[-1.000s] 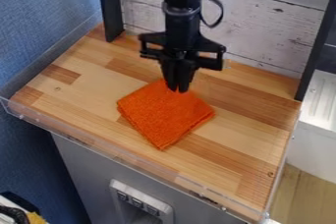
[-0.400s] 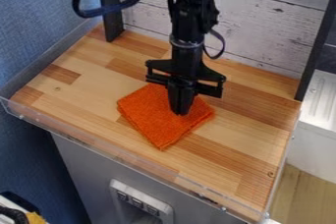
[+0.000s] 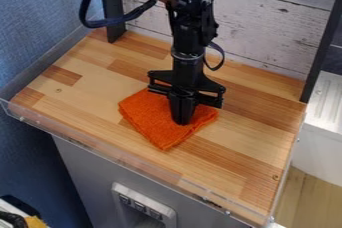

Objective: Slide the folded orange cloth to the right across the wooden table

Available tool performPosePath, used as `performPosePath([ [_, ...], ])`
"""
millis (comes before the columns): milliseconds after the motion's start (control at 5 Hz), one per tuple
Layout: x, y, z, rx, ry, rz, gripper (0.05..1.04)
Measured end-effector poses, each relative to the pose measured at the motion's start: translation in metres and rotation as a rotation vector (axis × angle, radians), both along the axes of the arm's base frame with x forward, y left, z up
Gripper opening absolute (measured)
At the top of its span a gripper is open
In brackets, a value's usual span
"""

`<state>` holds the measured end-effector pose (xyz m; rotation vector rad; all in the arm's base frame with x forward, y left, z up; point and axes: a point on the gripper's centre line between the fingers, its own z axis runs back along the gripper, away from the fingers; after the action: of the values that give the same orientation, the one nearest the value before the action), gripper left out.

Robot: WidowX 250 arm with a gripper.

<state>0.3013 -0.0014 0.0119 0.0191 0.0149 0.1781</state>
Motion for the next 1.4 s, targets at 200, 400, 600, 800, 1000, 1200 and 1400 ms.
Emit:
performPosePath([
  [200, 0.003, -0.001, -0.002, -0.014, 0.007, -0.011, 0.059],
  [400, 0.015, -0.003, -0.002, -0.026, -0.009, -0.019, 0.059],
  [600, 0.026, -0.012, -0.003, -0.030, -0.024, -0.047, 0.059],
  [800, 0.034, -0.025, -0.002, -0.033, -0.026, -0.085, 0.059],
  [1000, 0.038, -0.033, -0.002, -0.033, -0.023, -0.107, 0.059],
  [1200, 0.040, -0.040, -0.003, -0.030, -0.026, -0.130, 0.059],
  [1400, 0.040, -0.042, -0.003, -0.029, -0.027, -0.140, 0.059],
])
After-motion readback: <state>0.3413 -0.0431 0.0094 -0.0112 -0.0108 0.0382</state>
